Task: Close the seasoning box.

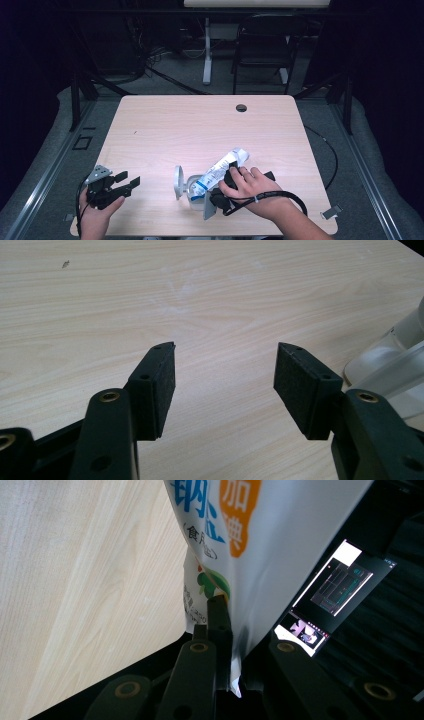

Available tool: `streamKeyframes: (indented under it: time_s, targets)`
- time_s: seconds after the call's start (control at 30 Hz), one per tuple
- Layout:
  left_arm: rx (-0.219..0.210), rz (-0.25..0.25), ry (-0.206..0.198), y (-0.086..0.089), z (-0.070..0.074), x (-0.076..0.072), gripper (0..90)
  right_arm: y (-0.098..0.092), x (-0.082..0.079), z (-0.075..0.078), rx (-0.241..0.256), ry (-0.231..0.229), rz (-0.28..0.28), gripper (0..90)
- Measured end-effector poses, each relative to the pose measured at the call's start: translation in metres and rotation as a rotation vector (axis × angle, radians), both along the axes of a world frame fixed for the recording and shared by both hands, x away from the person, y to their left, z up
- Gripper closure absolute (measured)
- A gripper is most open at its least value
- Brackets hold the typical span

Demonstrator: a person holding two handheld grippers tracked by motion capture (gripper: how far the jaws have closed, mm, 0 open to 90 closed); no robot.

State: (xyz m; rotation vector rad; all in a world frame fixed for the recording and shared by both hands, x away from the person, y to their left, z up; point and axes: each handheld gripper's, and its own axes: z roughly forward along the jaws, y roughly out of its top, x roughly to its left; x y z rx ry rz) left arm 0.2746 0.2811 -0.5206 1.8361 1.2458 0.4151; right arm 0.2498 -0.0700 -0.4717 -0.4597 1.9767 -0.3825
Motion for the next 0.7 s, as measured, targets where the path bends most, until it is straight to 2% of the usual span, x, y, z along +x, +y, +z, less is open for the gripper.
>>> streamKeyframes:
  time_s: [0.47,0.63,0.7]
  targets:
    - [0.000,-0.003,0.006,-0.0007,-0.0012,0.0001,42.5,0.0028,-0.0014,-0.0001,-0.006,-0.001,-0.010,86.6]
    - [-0.001,-0.004,0.005,-0.0011,-0.0010,-0.0002,42.5,0.0045,-0.0022,0.0011,-0.026,-0.002,-0.018,86.8]
    - [-0.001,-0.004,0.005,-0.0010,-0.0010,-0.0002,42.5,0.0042,-0.0018,0.0013,-0.018,-0.001,-0.015,86.9]
